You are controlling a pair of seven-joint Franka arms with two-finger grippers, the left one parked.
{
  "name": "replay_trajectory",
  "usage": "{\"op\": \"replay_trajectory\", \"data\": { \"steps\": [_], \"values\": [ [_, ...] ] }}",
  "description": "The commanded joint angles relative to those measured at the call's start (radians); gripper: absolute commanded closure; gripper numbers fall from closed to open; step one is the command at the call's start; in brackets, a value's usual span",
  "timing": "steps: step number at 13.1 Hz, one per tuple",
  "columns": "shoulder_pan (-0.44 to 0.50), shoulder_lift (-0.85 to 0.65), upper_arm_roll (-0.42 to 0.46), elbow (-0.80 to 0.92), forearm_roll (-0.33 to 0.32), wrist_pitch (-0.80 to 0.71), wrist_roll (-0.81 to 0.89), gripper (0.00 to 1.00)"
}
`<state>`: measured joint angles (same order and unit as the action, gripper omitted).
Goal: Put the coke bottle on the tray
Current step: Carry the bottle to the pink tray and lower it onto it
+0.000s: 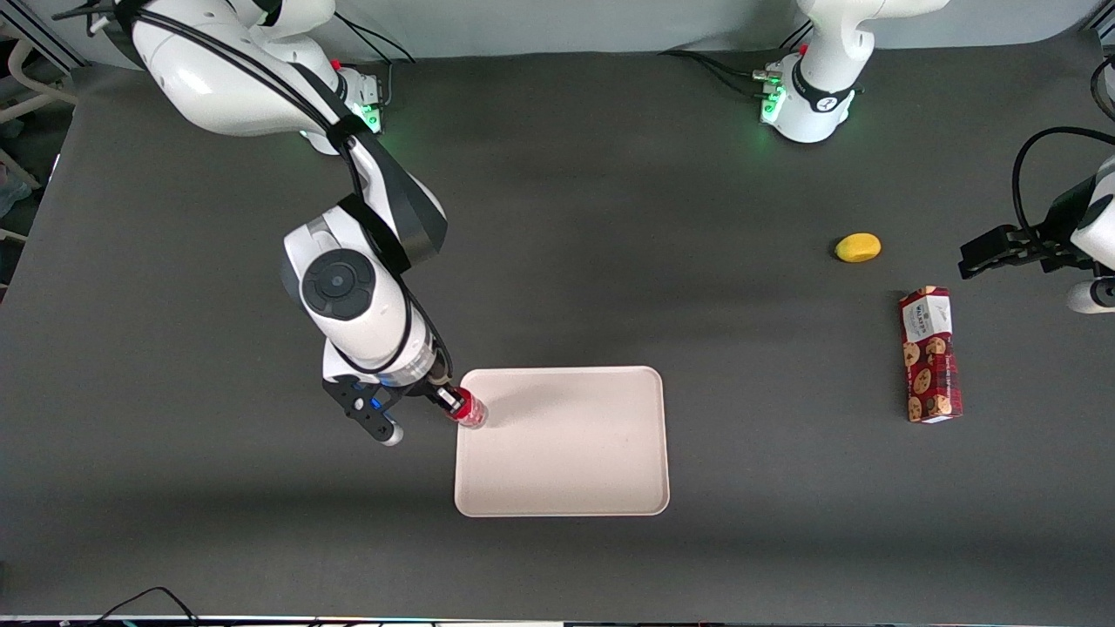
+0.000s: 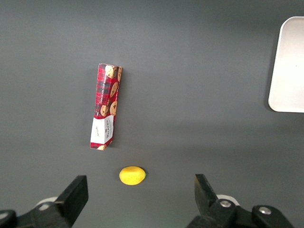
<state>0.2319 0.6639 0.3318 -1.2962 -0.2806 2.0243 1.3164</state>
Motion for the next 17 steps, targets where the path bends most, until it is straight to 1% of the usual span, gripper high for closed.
{"op": "replay_trajectory", "data": {
  "steps": [1,10,11,12,13,14,15,16,17],
  "values": [
    [0.017,0.059,0.006,0.063,-0.069,0.028,0.078,1.00],
    [0.017,0.092,0.006,0.061,-0.072,0.126,0.080,1.00],
    [0.015,0.097,0.006,0.061,-0.072,0.126,0.078,0.89],
    [0.015,0.097,0.004,0.061,-0.072,0.128,0.073,0.56],
    [0.015,0.097,0.004,0.061,-0.072,0.128,0.073,0.49],
    [0.015,0.097,0.004,0.060,-0.075,0.128,0.072,0.37],
    [0.017,0.097,0.003,0.060,-0.077,0.128,0.072,0.09],
    [0.017,0.097,0.004,0.060,-0.081,0.128,0.072,0.00],
    [0.017,0.097,0.004,0.060,-0.081,0.128,0.070,0.00]
  ]
}}
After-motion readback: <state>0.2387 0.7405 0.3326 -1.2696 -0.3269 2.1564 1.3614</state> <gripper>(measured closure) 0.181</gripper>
